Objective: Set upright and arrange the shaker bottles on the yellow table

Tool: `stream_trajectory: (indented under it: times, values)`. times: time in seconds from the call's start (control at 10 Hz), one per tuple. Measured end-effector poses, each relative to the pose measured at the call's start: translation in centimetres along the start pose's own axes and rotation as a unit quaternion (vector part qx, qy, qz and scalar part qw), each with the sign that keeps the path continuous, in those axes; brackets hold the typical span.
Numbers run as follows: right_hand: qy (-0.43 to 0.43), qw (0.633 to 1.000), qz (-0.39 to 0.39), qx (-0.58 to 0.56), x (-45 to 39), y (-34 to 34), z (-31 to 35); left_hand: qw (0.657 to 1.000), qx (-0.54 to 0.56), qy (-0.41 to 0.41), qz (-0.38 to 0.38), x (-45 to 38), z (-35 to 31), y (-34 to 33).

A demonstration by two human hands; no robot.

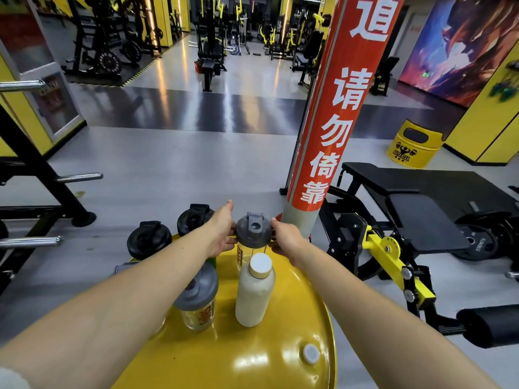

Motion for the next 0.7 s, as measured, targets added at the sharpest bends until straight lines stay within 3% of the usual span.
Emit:
stream_trajectory:
  times: [0.3, 0.5, 0.7]
  values:
    - [0.009, 1.0, 0.011, 0.018, -1.0, 0.1, -0.7, 1.0, -0.023, -0.006, -0.007, 0.3, -0.1, -0.4]
    - [0.012, 0.997, 0.007, 0.079, -0.6, 0.5, -0.1, 0.995, -0.072, -0.055, -0.044, 1.8, -1.3, -1.7]
    - [0.072, 0.992, -0.023, 0.101, 0.4, 1.7, 1.4, 0.986, -0.129, -0.095, -0.044, 3.9, -2.9, -2.6]
Point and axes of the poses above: each hand's wrist, its own x-axis away from the middle knuckle, its own y-axis out of the back of the hand, z = x × y, the point moved 6 cm from there along -x, towards the middle knuckle, and after that the axes turned 13 degrees about z, right-handed, at the moved point
